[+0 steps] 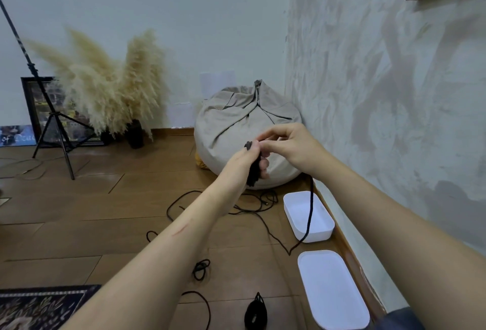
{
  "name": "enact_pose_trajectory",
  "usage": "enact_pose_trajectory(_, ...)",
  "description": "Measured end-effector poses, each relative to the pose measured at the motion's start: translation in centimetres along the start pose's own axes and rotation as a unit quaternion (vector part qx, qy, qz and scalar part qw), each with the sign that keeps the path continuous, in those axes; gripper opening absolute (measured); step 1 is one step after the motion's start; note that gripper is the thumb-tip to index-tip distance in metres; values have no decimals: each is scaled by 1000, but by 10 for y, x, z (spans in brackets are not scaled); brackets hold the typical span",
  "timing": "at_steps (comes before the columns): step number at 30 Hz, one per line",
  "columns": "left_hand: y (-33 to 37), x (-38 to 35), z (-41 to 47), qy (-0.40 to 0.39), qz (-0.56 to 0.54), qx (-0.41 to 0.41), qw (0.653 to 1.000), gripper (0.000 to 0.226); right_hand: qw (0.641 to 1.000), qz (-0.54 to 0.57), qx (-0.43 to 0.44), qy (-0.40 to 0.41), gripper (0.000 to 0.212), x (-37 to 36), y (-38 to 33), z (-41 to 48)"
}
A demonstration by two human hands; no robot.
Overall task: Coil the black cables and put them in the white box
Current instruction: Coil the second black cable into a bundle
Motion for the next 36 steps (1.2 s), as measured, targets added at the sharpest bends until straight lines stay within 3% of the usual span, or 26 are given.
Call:
enact_pose_trajectory(5, 4, 6, -8, -1, 132, -32, 991, 27, 999, 6, -7, -39, 15, -1, 4, -3)
enact_pose_trajectory(10, 12, 6, -12, 26, 137, -53, 989, 22, 998, -40, -7, -54, 19, 1, 13, 1)
enact_pose_trajectory(14, 7, -1, -13, 10, 147, -47, 988, 22, 999, -37, 1, 0, 11, 2, 15, 4)
enact_pose_trajectory(20, 7, -1, -11, -7, 84, -20, 996, 24, 1000, -13, 2, 27, 8, 6, 16, 6)
enact_pose_trajectory(24, 11, -3, -14, -22, 47, 12, 999, 27, 998, -16, -40, 46, 23, 8, 31, 6)
enact_pose_trajectory(30, 11, -9, -18, -37, 24, 56, 997, 30, 999, 10, -23, 49, 28, 15, 21, 7)
enact_pose_trajectory(36, 27, -17, -20, -37, -18, 12, 999, 25, 992, 119, -49, 6, 15, -2, 21, 1)
Point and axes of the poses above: each hand's wrist, its own z-axis towards the middle knuckle, its own x-axis out of the back of the hand, y = z × x, the point moved 6 cm from there along z, towards the middle knuckle, and after that the axes turned 8 degrees about -z, right-handed, at the moved point
